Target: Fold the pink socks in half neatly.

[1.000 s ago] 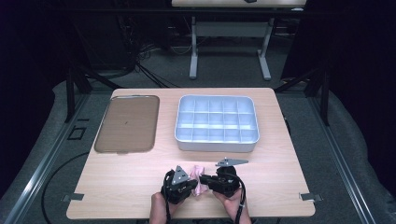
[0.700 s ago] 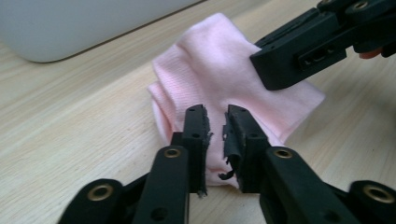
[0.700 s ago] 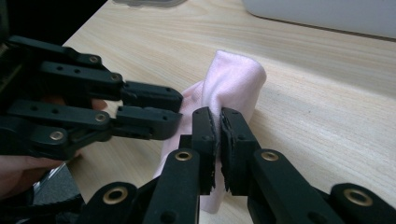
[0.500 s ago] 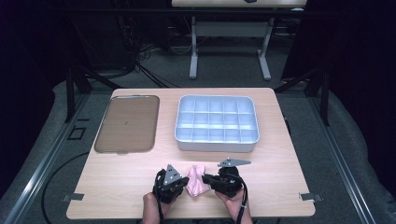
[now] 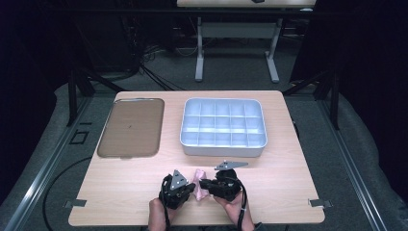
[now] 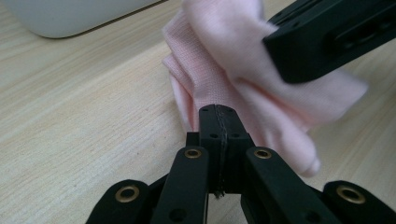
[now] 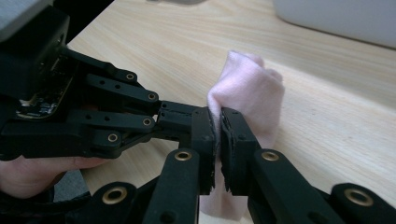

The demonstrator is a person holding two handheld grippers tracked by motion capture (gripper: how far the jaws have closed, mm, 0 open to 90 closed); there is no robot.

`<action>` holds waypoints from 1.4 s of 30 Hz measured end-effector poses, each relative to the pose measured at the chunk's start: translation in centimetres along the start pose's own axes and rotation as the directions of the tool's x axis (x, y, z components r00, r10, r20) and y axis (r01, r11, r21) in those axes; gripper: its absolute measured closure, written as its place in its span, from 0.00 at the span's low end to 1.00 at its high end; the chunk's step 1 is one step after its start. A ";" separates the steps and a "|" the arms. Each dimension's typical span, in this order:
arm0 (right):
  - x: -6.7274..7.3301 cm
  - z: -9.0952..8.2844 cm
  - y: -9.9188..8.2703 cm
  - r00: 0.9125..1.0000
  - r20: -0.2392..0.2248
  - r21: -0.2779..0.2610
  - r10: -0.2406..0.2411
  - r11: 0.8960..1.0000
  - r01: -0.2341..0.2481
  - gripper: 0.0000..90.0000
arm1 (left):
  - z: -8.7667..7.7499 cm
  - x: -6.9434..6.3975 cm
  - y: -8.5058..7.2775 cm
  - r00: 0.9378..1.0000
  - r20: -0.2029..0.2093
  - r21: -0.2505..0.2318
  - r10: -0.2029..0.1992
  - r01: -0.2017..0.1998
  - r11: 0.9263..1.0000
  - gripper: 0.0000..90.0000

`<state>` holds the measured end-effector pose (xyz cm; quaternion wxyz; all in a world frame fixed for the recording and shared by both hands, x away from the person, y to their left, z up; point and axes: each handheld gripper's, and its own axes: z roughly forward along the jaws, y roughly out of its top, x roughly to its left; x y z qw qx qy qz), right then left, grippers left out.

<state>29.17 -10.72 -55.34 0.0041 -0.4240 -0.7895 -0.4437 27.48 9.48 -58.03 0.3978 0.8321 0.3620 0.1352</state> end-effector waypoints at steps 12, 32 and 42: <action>-0.2 1.8 -0.2 1.000 -0.007 0.015 0.028 1.000 -0.027 0.94 | 0.0 0.5 -0.2 0.999 0.036 -0.008 -0.021 0.022 1.000 1.00; 0.1 2.4 -0.3 0.999 0.038 0.039 -0.031 0.999 0.029 0.94 | -2.0 2.1 3.1 0.998 0.059 -0.118 -0.026 0.032 0.992 0.66; 0.4 2.5 -0.2 0.997 0.056 0.050 -0.056 0.997 0.053 0.94 | -0.2 2.0 4.5 0.988 0.151 -0.077 0.031 -0.019 0.997 0.99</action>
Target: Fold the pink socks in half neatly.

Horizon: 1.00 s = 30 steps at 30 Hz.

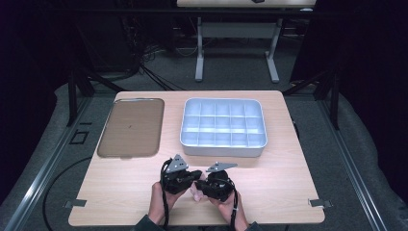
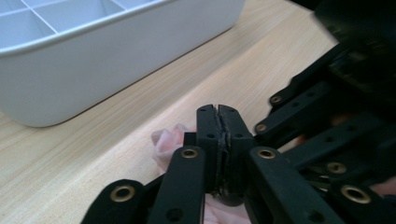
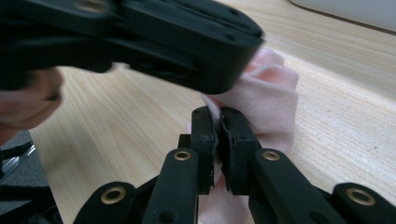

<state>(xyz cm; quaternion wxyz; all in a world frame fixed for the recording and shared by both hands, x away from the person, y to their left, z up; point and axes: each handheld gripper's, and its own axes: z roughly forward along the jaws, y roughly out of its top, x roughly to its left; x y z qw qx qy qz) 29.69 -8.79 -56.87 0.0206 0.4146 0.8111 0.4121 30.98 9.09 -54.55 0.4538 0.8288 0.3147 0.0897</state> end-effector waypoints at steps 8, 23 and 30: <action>0.3 0.0 -0.1 1.000 0.019 -0.003 -0.012 1.000 0.013 0.93 | 1.6 0.6 -0.7 0.998 -0.050 0.082 0.032 -0.028 0.996 1.00; 1.9 -1.0 -0.7 0.995 0.074 -0.026 -0.073 0.997 0.075 0.84 | 1.9 1.0 -1.4 0.996 -0.076 0.077 0.037 -0.032 0.997 1.00; 2.1 -1.2 -1.3 0.995 0.051 -0.017 -0.083 0.996 0.084 0.91 | 2.0 0.8 -1.4 0.996 -0.076 0.075 0.039 -0.033 0.997 1.00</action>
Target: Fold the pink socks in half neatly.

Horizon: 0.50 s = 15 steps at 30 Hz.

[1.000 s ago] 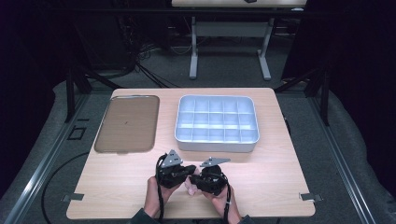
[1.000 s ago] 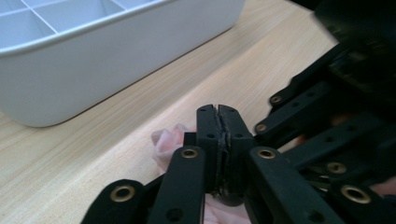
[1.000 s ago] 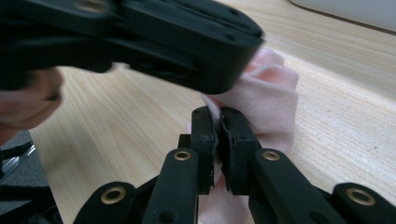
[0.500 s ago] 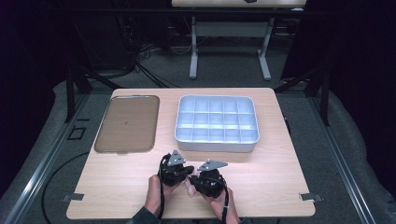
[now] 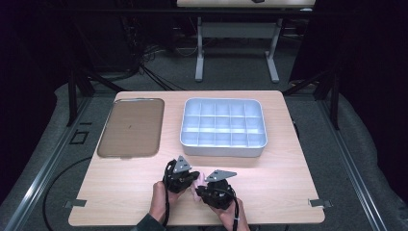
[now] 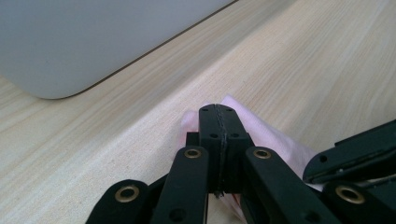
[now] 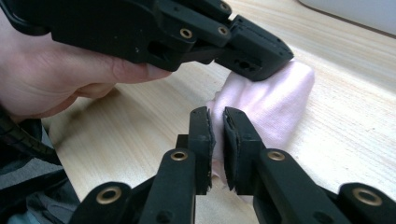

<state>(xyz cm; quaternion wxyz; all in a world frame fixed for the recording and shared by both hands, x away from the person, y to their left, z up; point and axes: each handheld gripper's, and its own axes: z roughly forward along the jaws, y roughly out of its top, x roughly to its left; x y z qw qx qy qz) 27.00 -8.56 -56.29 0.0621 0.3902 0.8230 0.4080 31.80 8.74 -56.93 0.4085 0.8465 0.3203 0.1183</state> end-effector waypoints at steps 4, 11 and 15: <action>0.5 0.1 0.1 1.000 0.002 0.009 -0.029 1.000 0.029 0.91 | 0.2 0.0 -0.2 1.000 -0.022 0.028 0.012 -0.012 1.000 1.00; 0.4 0.5 0.0 0.999 -0.029 0.008 -0.043 0.999 0.044 0.91 | 0.3 0.0 -0.6 1.000 -0.026 0.020 0.001 0.000 1.000 1.00; 0.2 0.4 0.0 0.997 -0.053 0.018 -0.048 0.999 0.049 0.80 | 0.4 -0.3 -0.4 0.999 -0.041 0.023 0.016 -0.016 1.000 1.00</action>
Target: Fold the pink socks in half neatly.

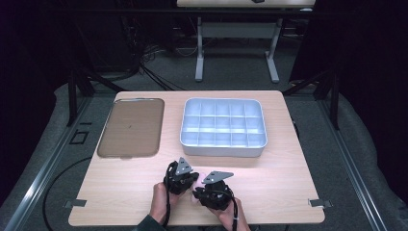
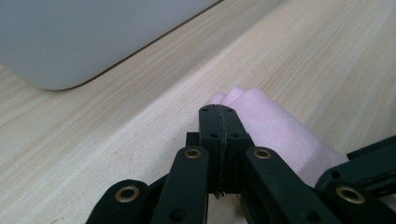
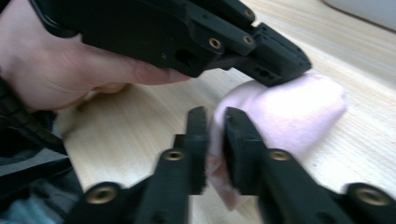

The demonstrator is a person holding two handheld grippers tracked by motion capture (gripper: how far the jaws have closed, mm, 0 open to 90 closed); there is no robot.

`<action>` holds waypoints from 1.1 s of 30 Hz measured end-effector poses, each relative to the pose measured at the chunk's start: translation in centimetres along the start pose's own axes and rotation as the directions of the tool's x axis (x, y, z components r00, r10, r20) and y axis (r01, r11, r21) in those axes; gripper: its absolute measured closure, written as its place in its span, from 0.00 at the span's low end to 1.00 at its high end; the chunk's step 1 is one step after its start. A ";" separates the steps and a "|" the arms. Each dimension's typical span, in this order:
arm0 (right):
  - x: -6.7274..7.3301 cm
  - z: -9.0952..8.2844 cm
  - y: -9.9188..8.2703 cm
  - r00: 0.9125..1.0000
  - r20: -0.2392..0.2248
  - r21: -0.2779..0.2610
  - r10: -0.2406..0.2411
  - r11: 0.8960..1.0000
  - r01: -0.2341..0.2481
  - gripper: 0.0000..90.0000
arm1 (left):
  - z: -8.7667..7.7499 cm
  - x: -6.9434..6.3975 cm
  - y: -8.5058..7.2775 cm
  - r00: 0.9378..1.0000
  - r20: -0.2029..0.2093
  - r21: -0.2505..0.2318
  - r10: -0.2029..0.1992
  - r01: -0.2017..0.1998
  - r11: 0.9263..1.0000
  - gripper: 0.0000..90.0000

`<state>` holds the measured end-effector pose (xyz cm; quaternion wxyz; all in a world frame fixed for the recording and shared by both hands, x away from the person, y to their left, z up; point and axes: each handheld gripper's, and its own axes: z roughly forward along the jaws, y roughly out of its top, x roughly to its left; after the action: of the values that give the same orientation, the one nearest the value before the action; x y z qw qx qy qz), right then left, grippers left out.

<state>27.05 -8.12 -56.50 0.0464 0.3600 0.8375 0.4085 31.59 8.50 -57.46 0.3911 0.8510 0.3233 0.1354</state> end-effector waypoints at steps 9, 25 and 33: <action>-1.2 -1.3 -0.4 0.995 -0.092 -0.036 0.049 0.998 -0.052 0.62 | 0.1 -0.4 0.2 1.000 -0.025 0.004 0.015 -0.015 1.000 1.00; -2.5 0.7 -0.3 0.977 0.128 0.019 0.170 0.985 -0.174 0.37 | -0.1 -0.6 0.2 0.999 -0.039 -0.006 0.015 -0.015 1.000 0.99; -2.1 1.2 0.5 0.981 0.164 0.070 0.103 0.991 -0.116 0.54 | -1.4 0.7 0.1 0.997 -0.033 -0.051 -0.071 0.069 0.996 0.68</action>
<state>29.37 -8.51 -57.36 0.0767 0.4389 0.8254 0.3467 31.48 9.71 -56.52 0.4110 0.8266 0.3562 0.1444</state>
